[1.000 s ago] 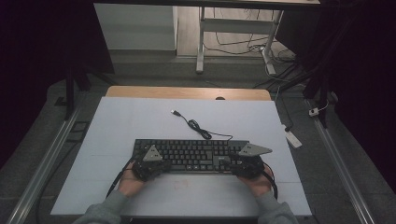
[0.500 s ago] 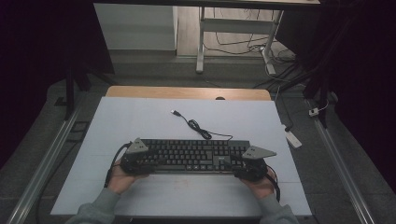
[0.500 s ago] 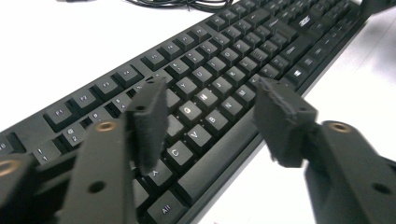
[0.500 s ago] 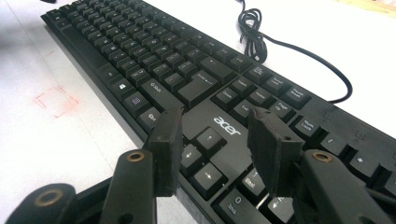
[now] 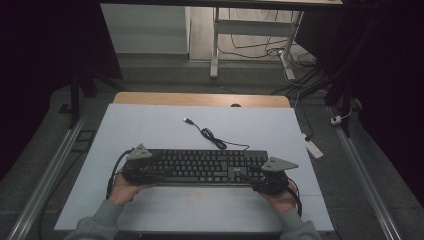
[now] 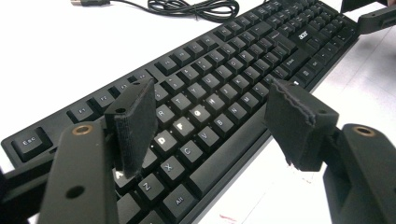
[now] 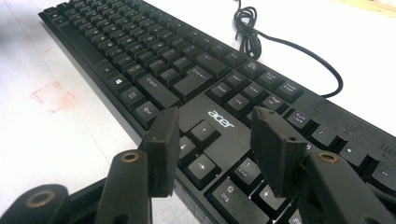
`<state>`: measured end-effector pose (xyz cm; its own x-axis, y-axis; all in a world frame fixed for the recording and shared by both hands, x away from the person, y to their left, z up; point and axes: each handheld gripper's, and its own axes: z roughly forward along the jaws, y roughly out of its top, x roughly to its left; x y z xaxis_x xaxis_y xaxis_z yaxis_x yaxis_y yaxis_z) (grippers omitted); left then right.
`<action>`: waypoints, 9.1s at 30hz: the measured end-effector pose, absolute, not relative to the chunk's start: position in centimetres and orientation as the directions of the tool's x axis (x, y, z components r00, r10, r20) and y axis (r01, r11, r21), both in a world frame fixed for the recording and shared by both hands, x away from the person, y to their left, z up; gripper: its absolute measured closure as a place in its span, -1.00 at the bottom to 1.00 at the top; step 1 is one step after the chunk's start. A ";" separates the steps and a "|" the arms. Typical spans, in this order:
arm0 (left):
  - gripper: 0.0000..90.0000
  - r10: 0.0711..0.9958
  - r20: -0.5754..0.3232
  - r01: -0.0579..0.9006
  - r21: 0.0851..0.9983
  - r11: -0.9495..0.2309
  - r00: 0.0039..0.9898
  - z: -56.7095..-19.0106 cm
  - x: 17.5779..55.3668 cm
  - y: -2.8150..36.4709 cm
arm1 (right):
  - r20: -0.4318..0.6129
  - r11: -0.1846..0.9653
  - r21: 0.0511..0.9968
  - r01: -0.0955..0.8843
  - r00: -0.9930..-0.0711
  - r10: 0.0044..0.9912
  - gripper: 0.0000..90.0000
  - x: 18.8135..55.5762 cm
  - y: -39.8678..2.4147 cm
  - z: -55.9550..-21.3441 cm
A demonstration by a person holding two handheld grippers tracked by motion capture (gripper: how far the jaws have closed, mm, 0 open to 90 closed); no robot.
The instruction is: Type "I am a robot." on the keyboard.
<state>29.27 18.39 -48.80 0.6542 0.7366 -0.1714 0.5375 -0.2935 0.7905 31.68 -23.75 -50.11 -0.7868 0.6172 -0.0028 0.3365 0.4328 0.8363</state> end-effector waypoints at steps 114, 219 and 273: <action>-0.17 0.779 -0.208 0.575 0.786 -0.227 0.592 -49.2 30.0 21.9 | -0.019 0.452 0.822 0.346 -0.777 0.629 0.17 32.1 -23.8 -50.4; -0.40 0.767 -0.203 0.593 0.759 -0.270 0.609 -49.5 30.1 21.0 | -0.019 0.599 0.759 0.255 -0.911 0.411 0.99 34.5 -6.6 -51.8; -0.40 0.779 -0.161 0.573 0.768 -0.287 0.606 -49.6 30.1 21.1 | -0.008 0.431 0.824 0.368 -0.752 0.659 0.22 31.2 -25.2 -50.2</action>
